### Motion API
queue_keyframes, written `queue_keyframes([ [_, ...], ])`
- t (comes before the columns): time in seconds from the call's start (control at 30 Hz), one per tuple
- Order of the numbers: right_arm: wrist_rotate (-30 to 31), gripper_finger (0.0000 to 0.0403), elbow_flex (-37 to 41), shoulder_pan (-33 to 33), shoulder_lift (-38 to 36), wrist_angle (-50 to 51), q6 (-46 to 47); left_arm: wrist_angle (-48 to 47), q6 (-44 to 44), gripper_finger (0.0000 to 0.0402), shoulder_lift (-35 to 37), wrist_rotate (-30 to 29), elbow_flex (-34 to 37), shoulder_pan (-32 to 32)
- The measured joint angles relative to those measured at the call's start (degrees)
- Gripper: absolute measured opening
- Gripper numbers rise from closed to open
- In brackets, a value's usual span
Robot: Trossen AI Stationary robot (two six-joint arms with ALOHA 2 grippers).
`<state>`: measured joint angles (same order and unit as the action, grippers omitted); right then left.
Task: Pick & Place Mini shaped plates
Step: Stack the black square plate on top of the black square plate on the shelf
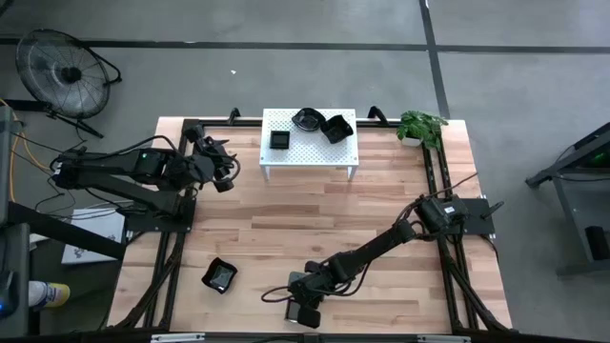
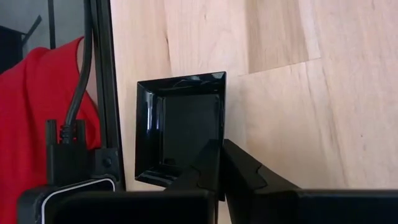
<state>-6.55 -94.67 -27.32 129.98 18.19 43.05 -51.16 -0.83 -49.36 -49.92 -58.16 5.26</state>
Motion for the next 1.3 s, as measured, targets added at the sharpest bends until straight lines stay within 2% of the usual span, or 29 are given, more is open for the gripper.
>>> queue_keyframes([
  [0.27,-0.43,0.0003,-0.11,1.69,-2.55,2.06,-2.46,0.33,1.13,0.0198,0.0,1.63,1.93,0.02],
  [0.63,2.18,0.0007,-0.2,7.51,-14.35,11.06,-10.88,0.89,1.13,0.0198,0.52,1.36,1.93,0.0],
  [0.97,7.81,0.001,-0.26,18.53,-23.88,13.86,-17.82,0.86,1.13,0.0198,0.48,1.41,1.93,0.0],
  [1.13,10.6,0.0011,-0.26,25.82,-25.71,10.6,-17.22,0.8,1.13,0.0198,0.48,1.36,1.93,0.0],
  [1.3,10.03,0.0011,-0.22,33.12,-25.19,4.38,-14.16,-0.62,1.1,0.0198,0.48,-0.35,1.93,0.01],
])
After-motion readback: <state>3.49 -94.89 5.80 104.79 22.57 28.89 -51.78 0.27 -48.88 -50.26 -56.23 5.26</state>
